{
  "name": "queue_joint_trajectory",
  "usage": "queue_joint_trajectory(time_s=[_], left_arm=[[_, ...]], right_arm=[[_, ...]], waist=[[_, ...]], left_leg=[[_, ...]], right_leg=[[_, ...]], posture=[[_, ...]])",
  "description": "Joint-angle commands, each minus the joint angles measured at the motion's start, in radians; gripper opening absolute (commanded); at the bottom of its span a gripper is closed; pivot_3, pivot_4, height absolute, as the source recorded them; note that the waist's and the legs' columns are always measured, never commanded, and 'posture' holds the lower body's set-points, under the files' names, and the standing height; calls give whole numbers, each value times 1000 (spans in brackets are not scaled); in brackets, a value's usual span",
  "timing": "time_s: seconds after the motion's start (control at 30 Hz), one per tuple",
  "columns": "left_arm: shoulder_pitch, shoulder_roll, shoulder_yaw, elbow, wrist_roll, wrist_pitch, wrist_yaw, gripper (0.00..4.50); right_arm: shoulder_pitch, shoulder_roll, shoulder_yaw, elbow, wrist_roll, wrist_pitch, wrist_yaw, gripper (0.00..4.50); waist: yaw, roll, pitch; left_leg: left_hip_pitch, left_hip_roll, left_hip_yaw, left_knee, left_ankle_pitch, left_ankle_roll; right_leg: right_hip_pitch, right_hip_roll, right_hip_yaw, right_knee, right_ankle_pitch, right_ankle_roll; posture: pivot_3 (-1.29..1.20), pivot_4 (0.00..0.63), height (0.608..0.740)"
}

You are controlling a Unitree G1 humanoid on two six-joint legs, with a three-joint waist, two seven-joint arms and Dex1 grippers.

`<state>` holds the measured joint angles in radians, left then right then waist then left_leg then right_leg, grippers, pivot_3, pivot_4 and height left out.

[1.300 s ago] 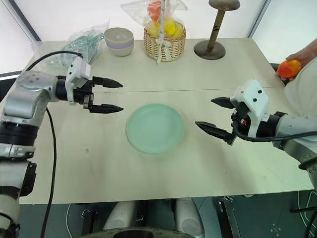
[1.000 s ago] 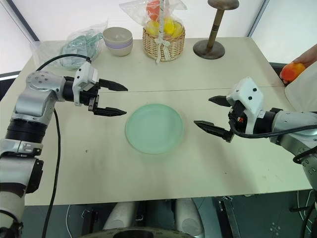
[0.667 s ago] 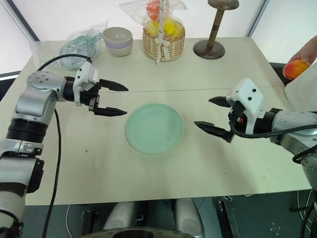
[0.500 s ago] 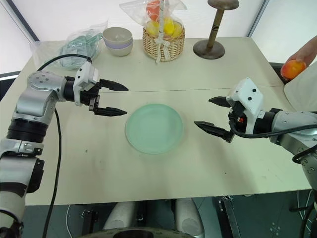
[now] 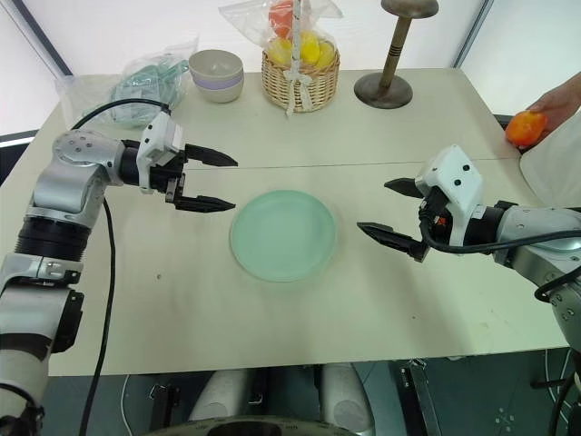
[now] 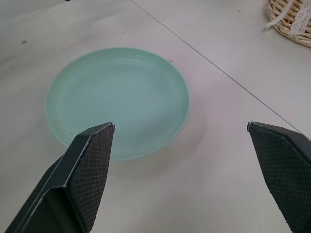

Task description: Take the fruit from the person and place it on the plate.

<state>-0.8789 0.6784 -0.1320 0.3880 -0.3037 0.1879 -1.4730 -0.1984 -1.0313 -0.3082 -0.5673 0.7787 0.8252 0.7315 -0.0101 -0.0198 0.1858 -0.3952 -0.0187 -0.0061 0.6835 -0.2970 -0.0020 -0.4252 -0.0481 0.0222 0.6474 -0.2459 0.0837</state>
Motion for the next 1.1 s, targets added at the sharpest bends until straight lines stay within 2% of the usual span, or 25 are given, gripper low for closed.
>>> queue_joint_trajectory(time_s=[0.03, 0.47, 0.63, 0.83, 0.97, 1.1], left_arm=[[-22, 2, 31, -32, -12, 0, 6, 4438], [-17, -4, 40, -44, -19, 13, 24, 4438], [-33, -41, 90, -44, -36, 35, 121, 4438], [24, -86, 143, -157, -53, 93, 279, 4438], [68, -93, 148, -216, -58, 115, 320, 4438], [68, -97, 146, -220, -53, 111, 337, 4438]], right_arm=[[2, 5, -50, -33, 5, -7, -7, 4500], [9, 5, -66, -48, 18, 5, -20, 4500], [-4, 20, -82, -50, 15, 5, -63, 4500], [-101, 169, -127, -69, 122, 81, -302, 4500], [-253, 391, -125, -54, 310, 136, -651, 4500], [-350, 484, -61, -65, 365, 159, -821, 4500]], waist=[[0, 0, 0], [0, 0, 0], [0, 0, 0], [-3, 0, 0], [-6, 0, 0], [0, 1, 0]], left_leg=[[0, 0, 0, 0, 0, 0], [0, 0, 0, 0, 0, 0], [0, 0, 0, 0, 0, 0], [0, 0, 0, 0, 0, 0], [1, 1, 0, 0, 0, -1], [1, 1, -1, 0, 1, -2]], right_leg=[[0, 0, 0, 0, 0, 0], [0, 0, 0, 0, 0, 0], [0, 0, 0, 0, 0, 0], [0, 0, 1, 1, 0, 0], [0, 0, 1, 2, 0, 0], [-1, -1, 1, 3, 1, -1]], posture=[[0, 150, 740], [0, 150, 740], [0, 150, 740], [0, 150, 740], [0, 150, 740], [0, 150, 740]])
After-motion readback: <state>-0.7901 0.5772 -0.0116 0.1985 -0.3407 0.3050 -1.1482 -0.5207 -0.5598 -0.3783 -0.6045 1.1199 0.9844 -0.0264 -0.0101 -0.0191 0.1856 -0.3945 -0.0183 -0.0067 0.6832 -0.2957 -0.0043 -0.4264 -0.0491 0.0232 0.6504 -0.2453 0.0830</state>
